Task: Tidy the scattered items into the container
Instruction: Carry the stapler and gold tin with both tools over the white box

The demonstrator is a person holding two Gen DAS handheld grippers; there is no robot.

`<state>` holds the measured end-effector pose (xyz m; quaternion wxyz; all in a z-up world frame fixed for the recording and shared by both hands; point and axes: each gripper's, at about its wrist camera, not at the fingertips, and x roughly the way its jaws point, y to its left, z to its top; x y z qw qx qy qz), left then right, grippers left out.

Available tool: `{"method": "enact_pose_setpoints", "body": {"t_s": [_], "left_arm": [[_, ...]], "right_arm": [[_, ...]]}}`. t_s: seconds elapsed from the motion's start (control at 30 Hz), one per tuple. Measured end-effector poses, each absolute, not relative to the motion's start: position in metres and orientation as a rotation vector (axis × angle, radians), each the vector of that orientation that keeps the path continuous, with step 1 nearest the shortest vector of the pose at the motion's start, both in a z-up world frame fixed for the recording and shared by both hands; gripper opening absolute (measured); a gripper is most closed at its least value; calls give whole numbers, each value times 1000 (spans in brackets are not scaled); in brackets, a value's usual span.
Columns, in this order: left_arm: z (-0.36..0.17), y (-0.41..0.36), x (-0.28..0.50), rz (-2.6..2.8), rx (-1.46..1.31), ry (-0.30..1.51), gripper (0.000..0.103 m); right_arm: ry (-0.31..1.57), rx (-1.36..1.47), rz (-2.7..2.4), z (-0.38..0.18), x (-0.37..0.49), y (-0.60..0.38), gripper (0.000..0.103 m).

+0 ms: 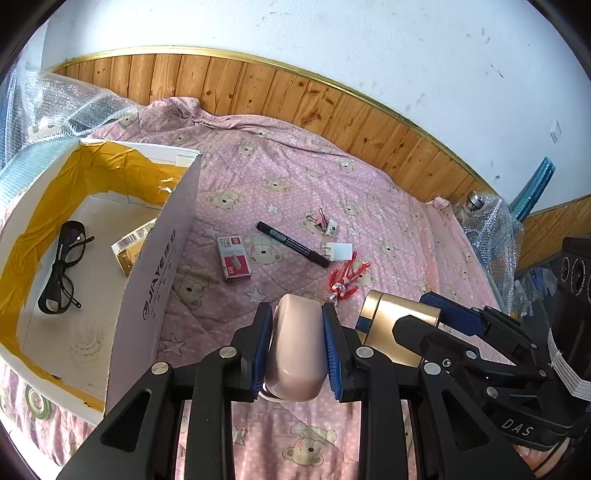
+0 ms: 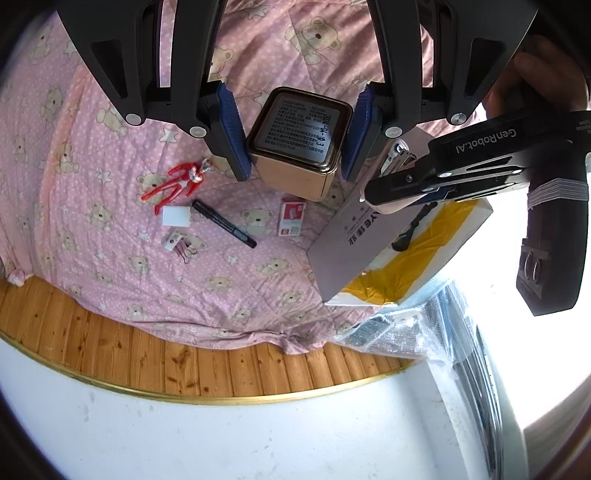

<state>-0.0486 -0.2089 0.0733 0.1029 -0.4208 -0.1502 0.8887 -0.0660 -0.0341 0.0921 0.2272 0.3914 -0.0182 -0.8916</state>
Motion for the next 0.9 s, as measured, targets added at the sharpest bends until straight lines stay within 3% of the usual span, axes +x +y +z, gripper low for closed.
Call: {"method": "enact_pose_setpoints", "body": {"t_s": [0.9], "left_arm": [[126,-268,-23,2738,-1072,-546,28]], "right_arm": [[67,914,-2424,154,-64,-98,53]]}}
